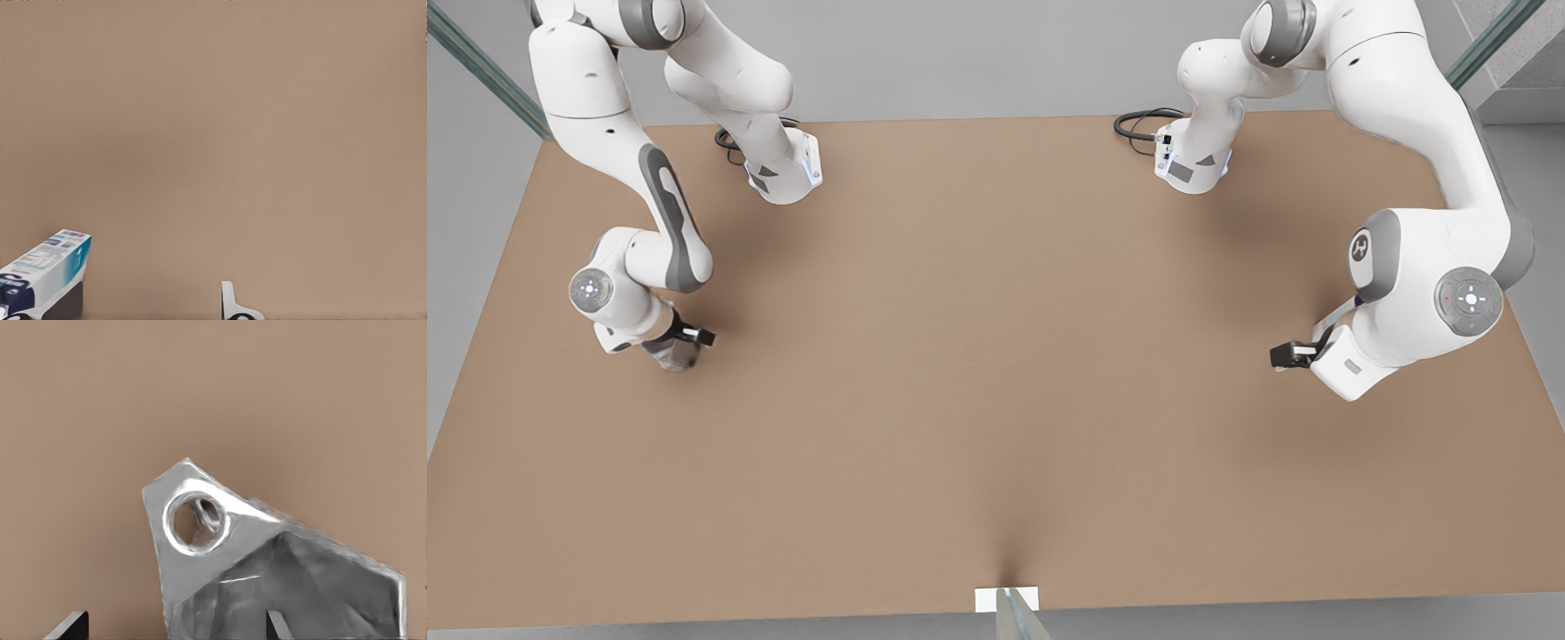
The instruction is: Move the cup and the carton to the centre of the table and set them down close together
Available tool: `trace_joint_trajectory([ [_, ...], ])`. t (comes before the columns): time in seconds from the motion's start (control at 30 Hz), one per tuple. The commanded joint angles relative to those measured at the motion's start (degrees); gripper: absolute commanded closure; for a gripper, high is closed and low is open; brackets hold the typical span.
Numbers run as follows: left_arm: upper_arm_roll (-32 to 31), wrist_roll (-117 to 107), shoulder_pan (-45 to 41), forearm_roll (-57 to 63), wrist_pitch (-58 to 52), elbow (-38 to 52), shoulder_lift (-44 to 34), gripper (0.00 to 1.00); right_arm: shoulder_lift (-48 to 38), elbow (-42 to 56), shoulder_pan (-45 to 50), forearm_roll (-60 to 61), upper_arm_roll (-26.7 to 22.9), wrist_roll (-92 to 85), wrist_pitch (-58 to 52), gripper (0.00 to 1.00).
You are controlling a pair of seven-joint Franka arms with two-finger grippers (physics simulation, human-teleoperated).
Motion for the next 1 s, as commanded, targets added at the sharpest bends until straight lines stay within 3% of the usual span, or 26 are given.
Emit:
trace_joint_trajectory([
  [0.0, 0.0, 0.0, 0.0, 0.1, 0.1, 0.0, 0.0, 0.0, 0.0, 0.0, 0.0, 0.0, 0.0, 0.0, 0.0, 0.24],
  [0.07, 0.0, -0.1, 0.1, 0.1, 0.1, 0.1, 0.2, 0.0, 0.0, -0.1, 0.0, 0.0, -0.1, 0.1, -0.3, 0.56],
  [0.13, 0.0, -0.1, 0.0, 0.1, 0.1, 0.1, 0.2, 0.0, -0.3, -0.1, 0.0, 0.0, -0.1, 0.0, -0.7, 0.78],
  [0.7, 0.0, 0.0, 0.1, 0.2, 0.1, 0.2, 0.2, 0.0, -2.7, 0.5, 0.4, -0.2, 0.2, -2.4, -3.0, 0.79],
  [0.97, 0.1, 0.0, 0.1, 0.1, 0.1, 0.3, 0.2, 0.0, -3.7, 4.1, 6.7, -0.8, 1.7, -7.4, -2.8, 0.79],
])
